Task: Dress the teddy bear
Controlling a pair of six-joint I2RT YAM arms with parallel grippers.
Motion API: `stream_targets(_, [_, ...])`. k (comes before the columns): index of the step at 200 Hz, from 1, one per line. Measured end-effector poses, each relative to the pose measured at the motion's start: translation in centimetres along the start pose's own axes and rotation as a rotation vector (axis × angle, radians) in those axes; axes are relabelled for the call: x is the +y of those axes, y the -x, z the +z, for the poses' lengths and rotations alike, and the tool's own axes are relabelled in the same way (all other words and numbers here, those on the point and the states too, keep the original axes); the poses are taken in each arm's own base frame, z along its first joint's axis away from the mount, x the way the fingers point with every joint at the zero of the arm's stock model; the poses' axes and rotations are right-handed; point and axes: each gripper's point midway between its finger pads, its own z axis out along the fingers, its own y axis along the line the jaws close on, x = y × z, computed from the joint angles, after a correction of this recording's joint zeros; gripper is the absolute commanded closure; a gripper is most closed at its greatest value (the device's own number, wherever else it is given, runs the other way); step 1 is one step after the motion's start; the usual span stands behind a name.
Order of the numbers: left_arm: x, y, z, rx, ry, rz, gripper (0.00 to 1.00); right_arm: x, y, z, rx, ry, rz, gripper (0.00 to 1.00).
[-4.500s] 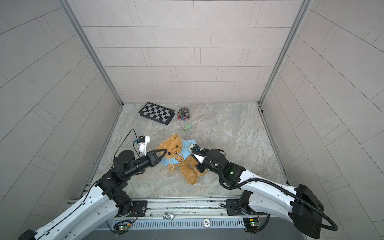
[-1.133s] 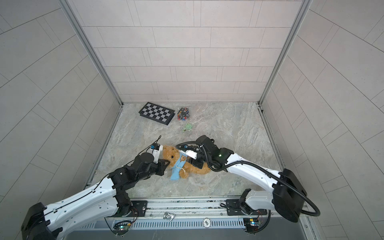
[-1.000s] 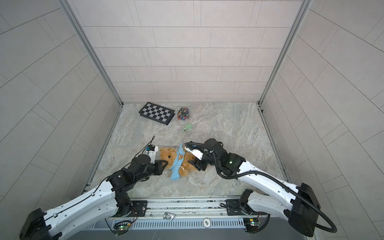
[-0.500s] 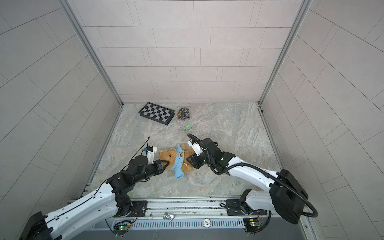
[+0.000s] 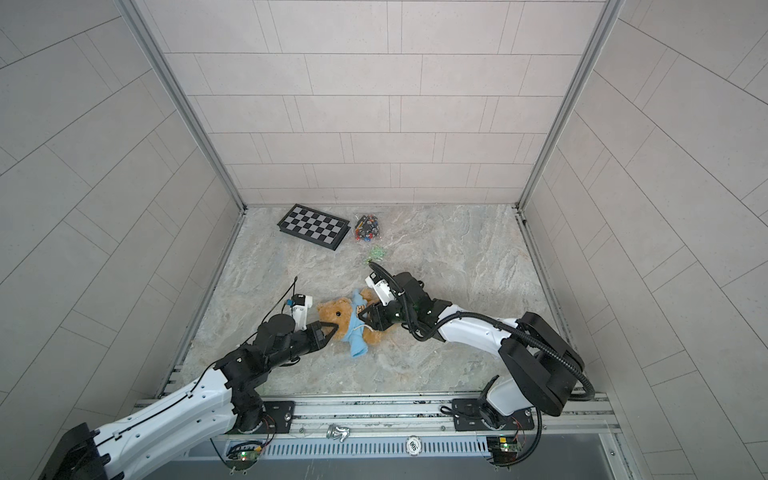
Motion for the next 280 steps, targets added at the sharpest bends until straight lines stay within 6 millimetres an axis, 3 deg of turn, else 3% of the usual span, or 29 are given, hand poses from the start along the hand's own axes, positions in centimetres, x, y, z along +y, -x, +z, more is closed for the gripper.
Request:
stream_targets(18, [-0.1, 0.0, 0.1, 0.001, -0.003, -0.004, 1.0, 0.7, 0.5, 0.5, 0.002, 0.019, -0.006, 0.77])
stream_targets(42, [-0.1, 0.0, 0.2, 0.0, -0.006, -0.01, 1.0, 1.3, 0.8, 0.9, 0.006, 0.038, -0.011, 0.79])
stream_targets(72, [0.2, -0.1, 0.2, -0.002, -0.006, -0.016, 1.0, 1.5, 0.7, 0.9, 0.012, 0.046, -0.006, 1.0])
stream_targets(109, [1.0, 0.2, 0.0, -0.023, -0.002, -0.046, 1.0, 2.4, -0.1, 0.4, 0.024, 0.07, 0.017, 1.0])
stream_targets(147, [2.9, 1.5, -0.8, -0.082, -0.003, -0.121, 1.0, 5.1, -3.8, -1.5, 0.051, 0.179, 0.106, 1.0])
stream_targets(166, [2.5, 1.2, -1.1, -0.064, -0.03, -0.127, 1.0, 4.9, -5.4, -2.6, 0.046, 0.201, 0.168, 1.0])
stream_targets(190, [2.2, 0.7, -1.3, -0.045, -0.054, -0.134, 1.0, 5.0, -5.6, -3.7, 0.019, 0.24, 0.235, 1.0])
stream_targets(243, [2.2, 0.2, -1.4, -0.024, -0.055, -0.114, 1.0, 4.6, -6.5, -3.1, 0.064, 0.231, 0.265, 1.0])
stream_targets(261, [1.9, 0.1, -1.1, 0.008, -0.032, -0.081, 1.0, 4.1, -6.4, -2.5, 0.091, 0.173, 0.214, 0.88])
stream_targets(280, [0.0, 0.6, -1.2, 0.034, -0.035, -0.004, 1.0, 4.0, -5.7, -2.4, 0.113, 0.115, 0.131, 0.76])
